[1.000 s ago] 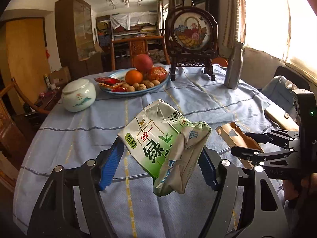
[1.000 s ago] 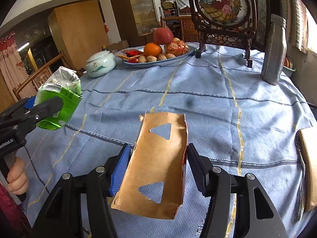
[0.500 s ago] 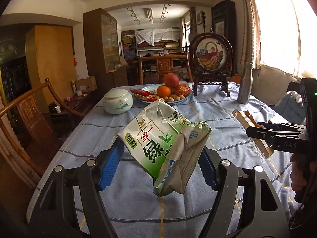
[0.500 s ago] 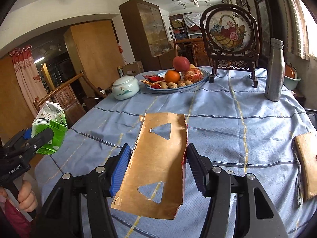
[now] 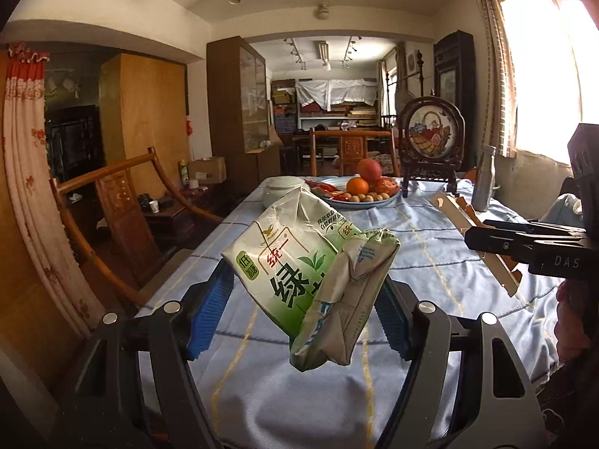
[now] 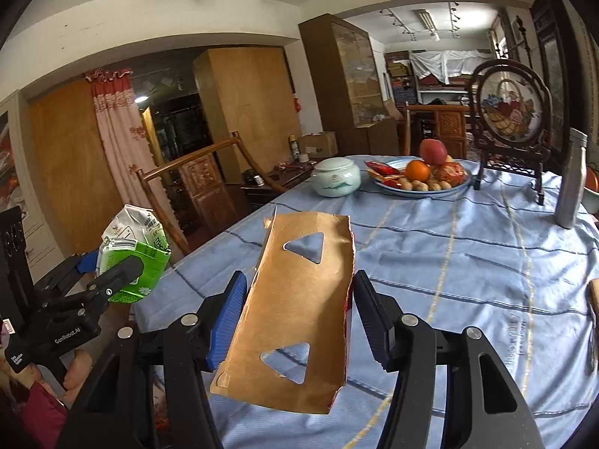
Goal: Collect trash
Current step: 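Carry the carton with the left tool and cardboard with the right tool to the wastebasket, then open the left tool over the red wastebasket while the right tool drops the cardboard in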
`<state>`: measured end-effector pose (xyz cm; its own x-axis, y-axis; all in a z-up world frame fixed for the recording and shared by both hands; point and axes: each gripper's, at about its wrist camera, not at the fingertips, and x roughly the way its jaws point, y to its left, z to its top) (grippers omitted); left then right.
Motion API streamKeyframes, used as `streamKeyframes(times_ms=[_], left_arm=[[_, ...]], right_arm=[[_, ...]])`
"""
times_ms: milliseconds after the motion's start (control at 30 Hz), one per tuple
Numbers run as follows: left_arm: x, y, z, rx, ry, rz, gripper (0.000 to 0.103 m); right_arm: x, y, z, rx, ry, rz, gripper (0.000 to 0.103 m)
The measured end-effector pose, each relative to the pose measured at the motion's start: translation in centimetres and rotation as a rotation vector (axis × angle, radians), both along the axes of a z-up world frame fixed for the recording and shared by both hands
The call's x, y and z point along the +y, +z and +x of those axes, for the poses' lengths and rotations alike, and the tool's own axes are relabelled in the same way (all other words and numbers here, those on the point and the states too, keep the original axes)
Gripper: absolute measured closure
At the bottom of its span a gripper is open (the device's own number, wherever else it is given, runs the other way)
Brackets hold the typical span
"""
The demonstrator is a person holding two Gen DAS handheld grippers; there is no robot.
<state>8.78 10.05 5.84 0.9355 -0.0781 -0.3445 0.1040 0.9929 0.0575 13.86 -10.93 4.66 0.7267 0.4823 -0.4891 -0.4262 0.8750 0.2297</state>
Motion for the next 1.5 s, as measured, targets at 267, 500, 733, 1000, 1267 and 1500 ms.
streamKeyframes(times_ms=[267,500,733,1000,1267,1500], left_arm=[[7.9,-1.4,-6.7,-0.003,0.147,0.013,0.033],[13.5,-3.2,-10.1,0.030,0.236,0.006,0.033],[17.8,-6.9,-11.4,0.110,0.259,-0.031,0.033],[22.3,-15.0,-10.7,0.312,0.281,-0.162,0.033],[26.5,-22.0,-9.8,0.524,0.347,-0.344,0.027],[28.7,-19.6,-12.1,0.428,0.401,-0.362,0.019]], right_arm=[[9.0,0.3,-3.6,0.008,0.169,0.021,0.045],[16.9,0.3,-6.4,0.030,0.295,0.001,0.045],[23.1,-2.2,-7.5,0.095,0.387,-0.042,0.045],[27.9,-7.6,-7.0,0.228,0.442,-0.108,0.045],[30.6,-11.5,-7.1,0.319,0.489,-0.166,0.045],[33.5,-13.8,-7.6,0.364,0.547,-0.199,0.045]])
